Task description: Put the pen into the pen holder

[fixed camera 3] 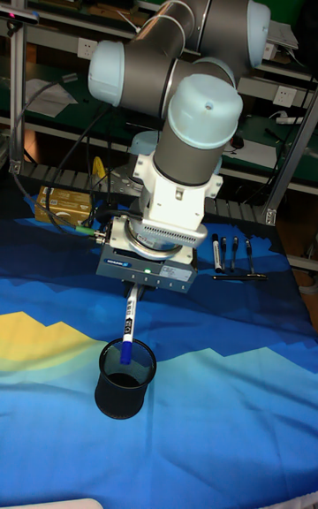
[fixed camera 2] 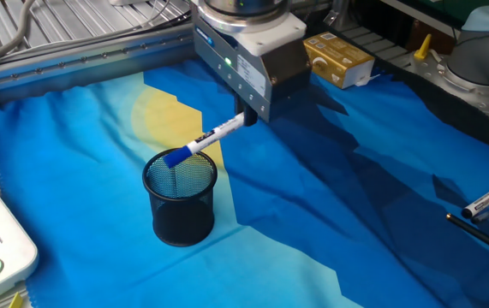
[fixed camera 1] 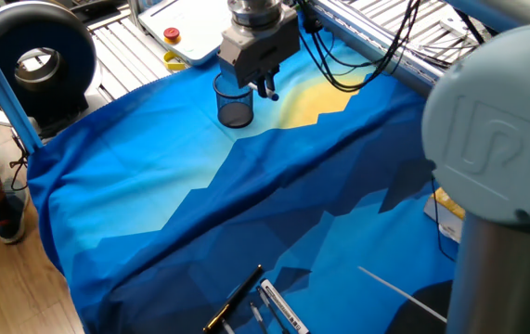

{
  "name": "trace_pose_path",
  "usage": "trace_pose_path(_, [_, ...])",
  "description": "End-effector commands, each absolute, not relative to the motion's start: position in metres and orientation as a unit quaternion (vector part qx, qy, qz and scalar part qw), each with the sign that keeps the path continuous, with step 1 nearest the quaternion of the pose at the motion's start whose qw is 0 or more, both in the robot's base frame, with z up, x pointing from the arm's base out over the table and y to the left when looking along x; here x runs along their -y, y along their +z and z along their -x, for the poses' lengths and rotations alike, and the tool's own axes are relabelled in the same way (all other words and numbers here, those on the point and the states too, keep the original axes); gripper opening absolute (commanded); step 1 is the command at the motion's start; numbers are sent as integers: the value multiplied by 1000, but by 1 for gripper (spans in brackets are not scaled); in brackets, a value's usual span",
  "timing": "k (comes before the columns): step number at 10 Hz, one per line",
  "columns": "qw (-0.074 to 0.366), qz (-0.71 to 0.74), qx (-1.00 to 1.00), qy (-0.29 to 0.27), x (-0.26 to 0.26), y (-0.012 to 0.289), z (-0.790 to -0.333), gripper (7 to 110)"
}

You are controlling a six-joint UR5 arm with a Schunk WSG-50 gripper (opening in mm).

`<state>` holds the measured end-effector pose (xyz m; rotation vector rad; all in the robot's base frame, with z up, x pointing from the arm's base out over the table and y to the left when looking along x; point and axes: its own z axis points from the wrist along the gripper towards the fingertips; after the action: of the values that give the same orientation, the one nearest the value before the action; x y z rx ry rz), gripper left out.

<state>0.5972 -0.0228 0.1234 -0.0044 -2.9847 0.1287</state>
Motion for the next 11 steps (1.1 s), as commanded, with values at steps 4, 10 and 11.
trace_pose_path(4, [149, -5, 989, 8, 9, 122, -584, 7])
trace_pose_path(10, [186, -29, 982, -4, 5, 124, -578, 7])
trace_pose_path(11, [190, -29, 981, -4, 5, 127, -580, 7])
